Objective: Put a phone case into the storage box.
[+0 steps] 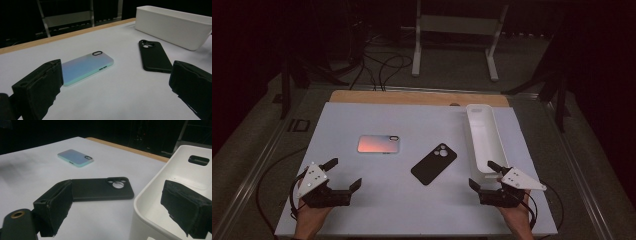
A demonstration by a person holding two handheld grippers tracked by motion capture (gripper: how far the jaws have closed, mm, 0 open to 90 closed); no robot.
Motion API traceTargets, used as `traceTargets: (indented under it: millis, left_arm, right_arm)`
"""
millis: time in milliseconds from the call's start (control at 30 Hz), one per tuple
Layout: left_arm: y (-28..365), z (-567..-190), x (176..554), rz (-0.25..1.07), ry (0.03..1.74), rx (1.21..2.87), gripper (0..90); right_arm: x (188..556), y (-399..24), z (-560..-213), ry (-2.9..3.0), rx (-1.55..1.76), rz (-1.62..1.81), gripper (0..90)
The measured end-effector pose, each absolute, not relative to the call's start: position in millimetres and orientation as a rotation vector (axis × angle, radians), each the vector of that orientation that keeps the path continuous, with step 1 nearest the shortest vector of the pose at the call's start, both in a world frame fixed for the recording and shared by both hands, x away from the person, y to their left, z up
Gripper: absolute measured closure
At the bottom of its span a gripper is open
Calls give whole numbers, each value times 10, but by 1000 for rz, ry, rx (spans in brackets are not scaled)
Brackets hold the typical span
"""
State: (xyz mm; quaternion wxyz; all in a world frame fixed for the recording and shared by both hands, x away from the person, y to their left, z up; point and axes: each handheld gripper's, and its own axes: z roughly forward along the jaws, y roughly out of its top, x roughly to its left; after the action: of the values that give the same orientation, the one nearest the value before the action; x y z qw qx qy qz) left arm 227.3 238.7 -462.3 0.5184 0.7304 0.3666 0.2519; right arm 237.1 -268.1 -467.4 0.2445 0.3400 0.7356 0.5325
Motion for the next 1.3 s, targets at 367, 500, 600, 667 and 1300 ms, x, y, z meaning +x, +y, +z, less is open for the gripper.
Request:
traceTargets:
  millis: [367,500,600,667,1300]
  left_arm:
    - [2424,-4624,2280,579,899,1747,0]
    - [2425,-4623,2283,574,915,1747,0]
    - [2420,-4604,2286,586,928,1760,0]
    - [2421,-4595,2290,590,930,1765,0]
    - [2529,-4475,2577,606,976,1742,0]
  right_arm:
    - [2379,-2667,-4686,2009,929,1448,108]
    - [2386,-2668,-4690,2008,935,1452,107]
    - [2393,-2663,-4692,2006,938,1448,107]
    - [2398,-2654,-4690,2003,945,1452,108]
    - [2455,-2630,-4710,2001,953,1446,108]
